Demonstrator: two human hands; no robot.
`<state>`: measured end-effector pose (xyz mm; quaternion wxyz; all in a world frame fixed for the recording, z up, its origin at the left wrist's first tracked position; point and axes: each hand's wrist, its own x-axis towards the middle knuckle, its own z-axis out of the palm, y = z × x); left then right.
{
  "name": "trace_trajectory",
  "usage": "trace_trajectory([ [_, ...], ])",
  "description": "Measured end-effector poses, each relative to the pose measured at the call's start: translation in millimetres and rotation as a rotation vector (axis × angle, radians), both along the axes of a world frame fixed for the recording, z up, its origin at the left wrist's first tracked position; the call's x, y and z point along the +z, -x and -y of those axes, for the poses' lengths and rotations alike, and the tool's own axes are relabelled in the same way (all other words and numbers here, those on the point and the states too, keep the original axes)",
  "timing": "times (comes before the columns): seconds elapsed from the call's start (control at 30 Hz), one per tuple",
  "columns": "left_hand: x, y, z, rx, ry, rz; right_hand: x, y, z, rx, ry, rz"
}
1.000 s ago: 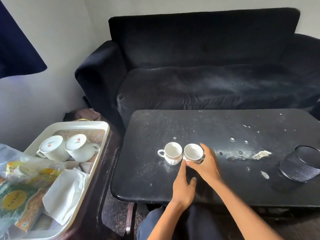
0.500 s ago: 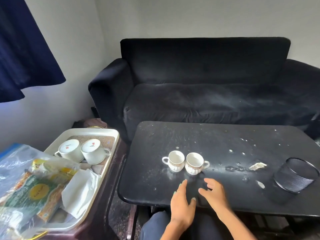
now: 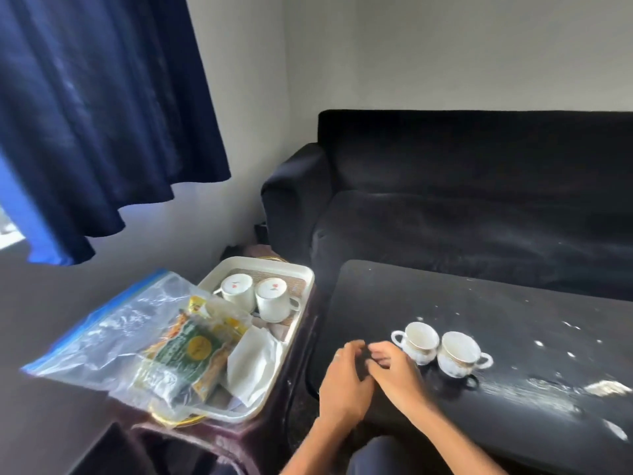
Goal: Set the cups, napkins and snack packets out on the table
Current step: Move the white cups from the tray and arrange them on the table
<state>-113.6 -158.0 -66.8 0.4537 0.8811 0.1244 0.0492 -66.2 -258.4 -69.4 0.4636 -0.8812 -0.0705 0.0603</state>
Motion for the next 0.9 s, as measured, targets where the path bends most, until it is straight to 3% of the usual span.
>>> trace_trajectory([
  [0.3,30,-7,-96,0.188,-0.272,0.214,42,-35,-97,0.189,0.056,0.156],
  [0.57,-2,7,-122,0.121,-0.519,-0.101,41,-61,-151,0.261,0.397,0.156],
  [0.7,-6,4,-120,0.091,-0.520,-0.088,34,-60,-168,0.220,0.438,0.111],
  [0.9,-7,5,-120,0.076,-0.516,-0.062,32,-57,-166,0.125,0.425,0.199],
])
